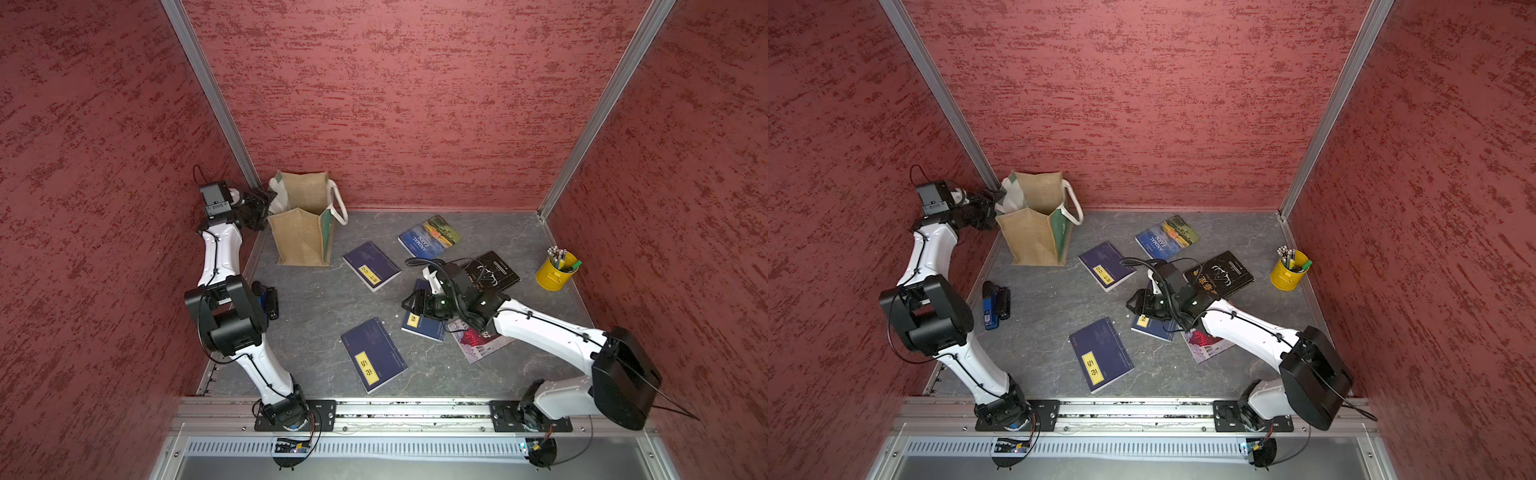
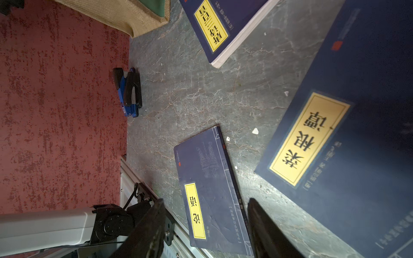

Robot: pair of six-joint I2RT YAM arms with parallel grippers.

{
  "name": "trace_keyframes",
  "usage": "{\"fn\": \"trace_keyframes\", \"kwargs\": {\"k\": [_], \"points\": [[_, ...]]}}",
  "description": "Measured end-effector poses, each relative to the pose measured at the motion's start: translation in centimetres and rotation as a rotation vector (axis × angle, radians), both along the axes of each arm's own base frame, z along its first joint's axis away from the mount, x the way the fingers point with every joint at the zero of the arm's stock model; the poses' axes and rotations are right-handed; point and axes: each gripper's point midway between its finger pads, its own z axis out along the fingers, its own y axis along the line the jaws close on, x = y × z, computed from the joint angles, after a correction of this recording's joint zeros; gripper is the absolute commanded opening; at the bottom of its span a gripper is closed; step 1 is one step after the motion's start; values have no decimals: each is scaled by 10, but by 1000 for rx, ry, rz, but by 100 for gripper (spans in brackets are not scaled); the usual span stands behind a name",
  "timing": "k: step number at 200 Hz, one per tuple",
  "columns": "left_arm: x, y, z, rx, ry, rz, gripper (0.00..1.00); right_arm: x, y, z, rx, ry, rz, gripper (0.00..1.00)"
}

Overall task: Take out the books from the canvas bag
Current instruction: Place the canvas bag at the corner of the board, then reset both arms

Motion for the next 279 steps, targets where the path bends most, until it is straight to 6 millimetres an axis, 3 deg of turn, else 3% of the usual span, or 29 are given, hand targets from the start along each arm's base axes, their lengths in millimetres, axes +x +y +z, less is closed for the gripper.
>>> {"fn": "trace_keyframes", "kwargs": {"k": [32,62,69,91,106,128,141,169,183,222,249,264,279], "points": [[-6,5,51,152,-41,8,100,3,-5,0,-12,-13,-22,66],[-35,-1,83,312,-29,26,100,12,-24,0,-71,-49,-88,93],[-45,-7,90,354,-23,25,100,16,-32,4,-84,-69,-115,99],[-81,-41,107,491,-45,-25,100,35,-65,29,-96,-159,-233,99],[-110,-70,103,552,-69,-72,99,48,-95,50,-100,-238,-339,99],[-145,-94,65,569,-97,-114,99,60,-144,68,-131,-348,-492,99],[-159,-96,23,592,-90,-114,100,64,-173,67,-176,-402,-558,99],[-188,-115,-88,641,-18,-210,100,78,-235,47,-336,-458,-670,99],[-199,-117,-124,654,39,-250,100,84,-262,37,-433,-497,-714,99],[-189,-111,-155,765,-17,-270,99,80,-314,-7,-654,-616,-782,99],[-186,-111,-198,798,-44,-289,99,67,-342,-38,-751,-626,-835,99],[-179,-112,-212,799,-58,-300,100,62,-353,-46,-780,-631,-862,99],[-162,-110,-210,819,-105,-284,100,62,-357,-42,-787,-670,-884,99]]}}
